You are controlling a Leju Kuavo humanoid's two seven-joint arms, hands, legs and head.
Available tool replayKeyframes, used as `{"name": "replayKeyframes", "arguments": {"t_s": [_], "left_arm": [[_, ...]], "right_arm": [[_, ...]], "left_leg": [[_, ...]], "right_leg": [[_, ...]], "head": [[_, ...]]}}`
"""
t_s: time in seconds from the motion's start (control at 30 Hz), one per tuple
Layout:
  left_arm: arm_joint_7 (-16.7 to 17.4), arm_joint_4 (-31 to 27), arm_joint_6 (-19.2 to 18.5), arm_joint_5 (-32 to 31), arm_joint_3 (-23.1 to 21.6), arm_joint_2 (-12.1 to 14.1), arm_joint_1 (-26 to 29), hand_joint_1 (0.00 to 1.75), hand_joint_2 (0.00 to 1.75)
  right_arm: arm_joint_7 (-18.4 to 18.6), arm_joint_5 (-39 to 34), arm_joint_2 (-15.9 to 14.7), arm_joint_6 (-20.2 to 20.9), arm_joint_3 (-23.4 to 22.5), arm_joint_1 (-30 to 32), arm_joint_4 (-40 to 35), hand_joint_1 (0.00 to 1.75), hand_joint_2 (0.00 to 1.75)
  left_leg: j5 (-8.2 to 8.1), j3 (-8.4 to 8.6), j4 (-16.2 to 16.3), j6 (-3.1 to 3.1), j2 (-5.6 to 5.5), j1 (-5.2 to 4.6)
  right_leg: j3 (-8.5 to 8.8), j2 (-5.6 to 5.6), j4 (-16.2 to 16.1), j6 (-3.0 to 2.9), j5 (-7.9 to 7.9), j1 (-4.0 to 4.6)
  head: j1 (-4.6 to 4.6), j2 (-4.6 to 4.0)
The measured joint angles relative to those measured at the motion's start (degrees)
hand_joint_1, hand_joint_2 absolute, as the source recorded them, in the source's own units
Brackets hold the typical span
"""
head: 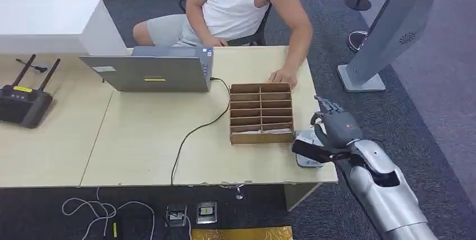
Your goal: Pass the card to the sensor for recognition and then transmit it.
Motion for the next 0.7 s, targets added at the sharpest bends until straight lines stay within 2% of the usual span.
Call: {"name": "replayKeyframes", "arguments": {"t_s": [0.2,0.33,0.43,0.7], "left_arm": [[-0.1,0.0,0.0,-0.8,0.0,-0.2,-0.2,0.00,0.00],[-0.2,0.0,0.0,-1.8,-0.1,-0.3,-0.6,0.00,0.00],[-0.4,0.0,-1.0,-3.3,-0.7,-0.5,-1.4,0.00,0.00],[-0.4,-0.1,-3.0,-5.2,-2.6,-0.6,-3.9,0.00,0.00]], "right_arm": [[-2.9,2.2,0.3,-2.8,-1.2,-10.3,0.8,1.75,1.75],[-5.6,2.9,1.7,-5.3,-1.2,-20.3,5.6,1.75,1.75],[-7.2,4.3,3.4,-5.1,-0.9,-26.2,10.0,1.75,1.75],[-8.2,4.4,7.9,-7.0,0.4,-34.2,19.6,1.75,1.75]], "left_leg": [[0.02,-0.03,0.0,-0.01,0.01,0.00],[0.06,-0.06,0.0,-0.05,0.00,0.01],[0.07,-0.10,0.0,-0.05,-0.04,0.02],[0.07,-0.19,0.0,-0.05,-0.09,0.04]], "right_leg": [[-0.04,0.01,0.0,0.00,0.03,0.00],[-0.07,-0.01,0.0,-0.02,0.07,0.02],[-0.07,-0.06,0.0,-0.02,0.07,0.03],[-0.10,-0.12,0.1,-0.02,0.06,0.04]], "head": [[0.02,0.00],[0.00,0.00],[0.02,0.00],[0.00,0.00]]}}
